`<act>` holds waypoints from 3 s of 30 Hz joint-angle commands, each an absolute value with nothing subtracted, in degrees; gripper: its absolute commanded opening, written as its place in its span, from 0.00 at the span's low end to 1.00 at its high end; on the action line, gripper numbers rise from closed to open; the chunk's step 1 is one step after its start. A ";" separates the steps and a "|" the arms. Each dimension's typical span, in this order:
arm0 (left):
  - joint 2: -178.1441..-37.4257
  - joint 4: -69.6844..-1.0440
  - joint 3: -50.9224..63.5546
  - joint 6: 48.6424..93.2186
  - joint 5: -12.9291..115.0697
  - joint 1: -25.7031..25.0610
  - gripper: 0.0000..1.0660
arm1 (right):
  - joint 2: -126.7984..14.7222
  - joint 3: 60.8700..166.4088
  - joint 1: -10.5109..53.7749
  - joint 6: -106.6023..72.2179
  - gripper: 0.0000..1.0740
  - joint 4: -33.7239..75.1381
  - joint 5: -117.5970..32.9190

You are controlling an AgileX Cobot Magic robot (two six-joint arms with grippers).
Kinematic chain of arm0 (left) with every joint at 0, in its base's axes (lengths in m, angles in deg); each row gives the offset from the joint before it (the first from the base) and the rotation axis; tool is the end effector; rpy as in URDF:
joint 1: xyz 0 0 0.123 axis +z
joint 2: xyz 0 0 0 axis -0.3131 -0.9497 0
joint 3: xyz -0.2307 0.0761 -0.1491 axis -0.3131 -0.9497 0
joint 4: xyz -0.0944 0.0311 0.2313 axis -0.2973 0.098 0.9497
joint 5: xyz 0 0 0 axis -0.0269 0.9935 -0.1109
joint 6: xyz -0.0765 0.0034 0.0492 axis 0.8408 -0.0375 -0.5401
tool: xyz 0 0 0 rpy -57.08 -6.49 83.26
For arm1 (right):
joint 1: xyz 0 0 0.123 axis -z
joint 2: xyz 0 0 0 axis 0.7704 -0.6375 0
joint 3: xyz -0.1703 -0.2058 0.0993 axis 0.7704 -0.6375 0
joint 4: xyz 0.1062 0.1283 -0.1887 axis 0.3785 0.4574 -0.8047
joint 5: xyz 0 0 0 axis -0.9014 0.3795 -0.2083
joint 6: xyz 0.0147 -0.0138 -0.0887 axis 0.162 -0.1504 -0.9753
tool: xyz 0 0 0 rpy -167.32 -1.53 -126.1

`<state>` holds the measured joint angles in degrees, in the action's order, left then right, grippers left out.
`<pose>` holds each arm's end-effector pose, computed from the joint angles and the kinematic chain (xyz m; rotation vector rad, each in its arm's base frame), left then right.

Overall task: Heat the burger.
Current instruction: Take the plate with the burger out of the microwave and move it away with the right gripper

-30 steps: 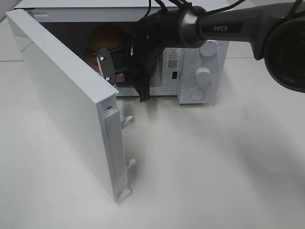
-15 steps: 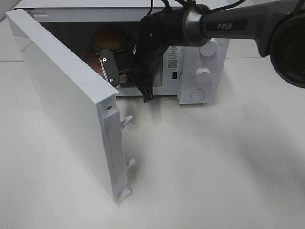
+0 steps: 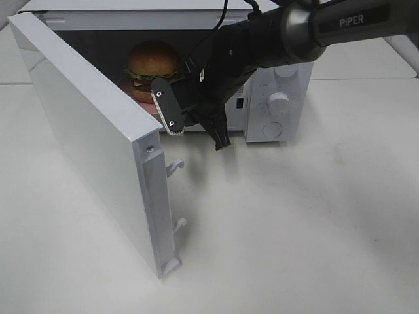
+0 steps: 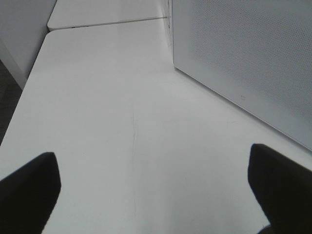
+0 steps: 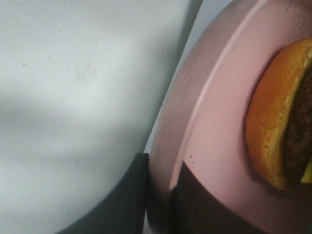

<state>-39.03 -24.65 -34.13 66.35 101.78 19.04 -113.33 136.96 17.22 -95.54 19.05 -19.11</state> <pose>-0.0088 -0.0056 0.2814 0.1392 2.0310 0.0193 0.4054 0.2640 0.1533 -2.1203 1.2920 -0.4017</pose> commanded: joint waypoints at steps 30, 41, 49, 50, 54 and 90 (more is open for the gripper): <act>-38.80 -24.54 -34.31 66.29 101.26 19.16 0.92 | -98.44 120.63 17.51 -103.05 0.00 19.96 -27.41; -38.80 -24.54 -34.31 66.29 101.26 19.16 0.92 | -91.62 110.77 17.51 -103.05 0.00 17.90 -31.19; -38.80 -24.54 -34.31 66.29 101.26 19.16 0.92 | -86.81 105.62 17.51 -102.99 0.00 17.90 -31.94; -38.80 -24.54 -34.31 66.29 101.26 19.16 0.92 | -86.81 105.62 17.51 -102.99 0.00 17.90 -31.94; -38.80 -24.54 -34.31 66.29 101.26 19.16 0.92 | -84.17 102.81 17.51 -102.53 0.00 18.19 -31.88; -38.80 -24.54 -34.31 66.29 101.26 19.16 0.92 | -52.60 78.29 17.51 -94.68 0.00 17.56 -24.03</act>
<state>-39.03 -24.65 -34.13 66.35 101.78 19.04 -55.64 78.80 17.22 -95.14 18.01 -22.54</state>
